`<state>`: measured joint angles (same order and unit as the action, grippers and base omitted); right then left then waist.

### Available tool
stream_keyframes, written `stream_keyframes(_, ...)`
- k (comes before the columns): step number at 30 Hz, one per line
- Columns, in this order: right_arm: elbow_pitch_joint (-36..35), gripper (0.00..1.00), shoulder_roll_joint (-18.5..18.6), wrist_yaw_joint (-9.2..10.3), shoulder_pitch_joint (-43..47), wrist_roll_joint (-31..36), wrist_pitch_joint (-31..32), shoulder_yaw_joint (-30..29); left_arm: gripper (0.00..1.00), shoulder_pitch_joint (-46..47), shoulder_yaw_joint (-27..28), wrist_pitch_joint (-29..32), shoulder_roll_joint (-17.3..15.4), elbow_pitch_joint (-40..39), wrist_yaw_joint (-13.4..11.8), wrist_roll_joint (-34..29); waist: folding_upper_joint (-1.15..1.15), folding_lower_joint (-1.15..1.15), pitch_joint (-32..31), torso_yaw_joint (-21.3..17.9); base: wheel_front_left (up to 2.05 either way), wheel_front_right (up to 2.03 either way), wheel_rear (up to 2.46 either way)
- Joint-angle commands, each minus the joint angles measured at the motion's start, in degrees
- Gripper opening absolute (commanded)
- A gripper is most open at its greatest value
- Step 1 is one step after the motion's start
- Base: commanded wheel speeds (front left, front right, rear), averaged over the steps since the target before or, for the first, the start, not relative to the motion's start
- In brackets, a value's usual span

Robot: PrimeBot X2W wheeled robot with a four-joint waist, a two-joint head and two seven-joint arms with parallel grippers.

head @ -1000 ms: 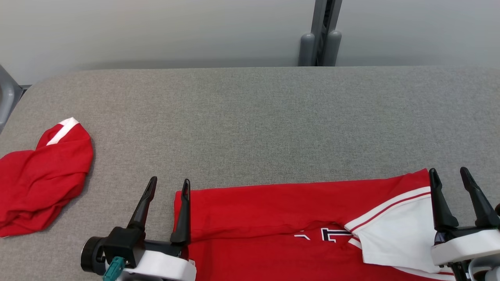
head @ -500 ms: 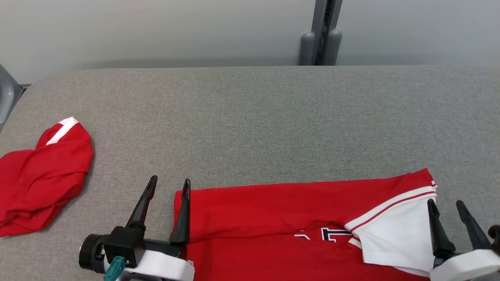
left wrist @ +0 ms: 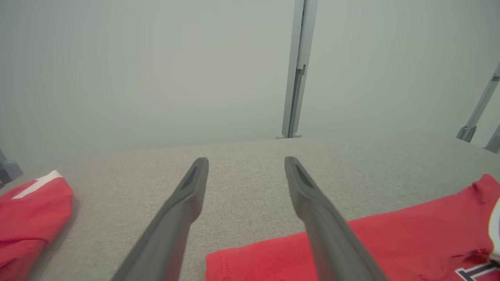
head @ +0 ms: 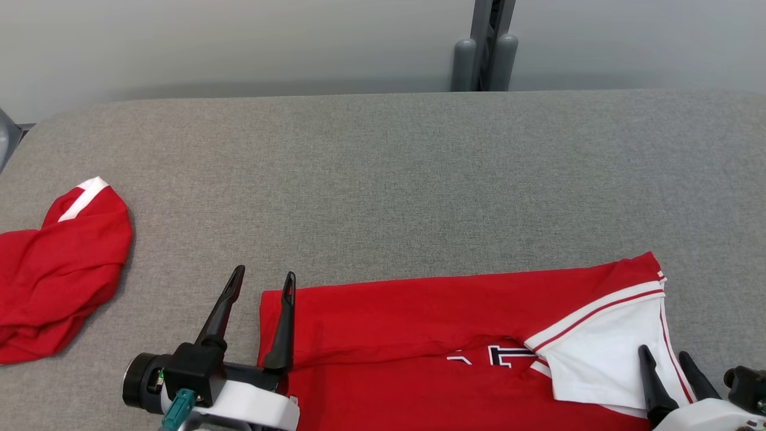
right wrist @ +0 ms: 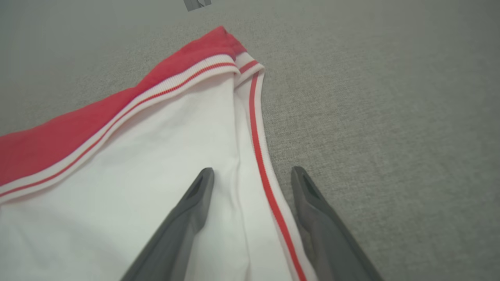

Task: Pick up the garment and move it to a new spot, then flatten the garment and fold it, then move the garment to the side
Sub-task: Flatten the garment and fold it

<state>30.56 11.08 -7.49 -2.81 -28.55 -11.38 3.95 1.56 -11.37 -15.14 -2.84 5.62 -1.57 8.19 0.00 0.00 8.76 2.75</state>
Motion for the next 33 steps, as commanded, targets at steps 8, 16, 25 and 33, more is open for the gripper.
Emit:
stream_keyframes(8,1.04,0.00,0.70,-0.02,-1.44,-3.88,0.17,4.55,1.00,0.72,-0.20,-0.07,-0.16,0.14,0.06,-0.56,0.00,0.00,0.14,0.17,0.00,0.00,0.00)
stream_keyframes(16,0.72,0.00,4.17,0.00,-2.74,-6.55,-1.99,5.88,1.00,0.41,-1.06,-0.07,-0.16,0.41,-0.44,0.07,0.00,0.00,-0.41,0.35,0.00,0.00,0.00)
stream_keyframes(25,1.95,0.00,8.47,0.00,-4.32,-8.51,-1.46,3.36,1.00,0.24,-1.54,-0.07,-0.16,1.01,-0.45,0.03,0.00,0.00,-0.87,0.69,0.00,0.00,0.00)
stream_keyframes(33,3.44,0.00,12.46,0.00,-5.45,-8.78,0.52,1.42,1.00,-0.04,-1.81,-0.07,-0.16,1.30,-0.45,0.15,0.00,0.00,-1.39,0.87,0.00,0.00,0.00)
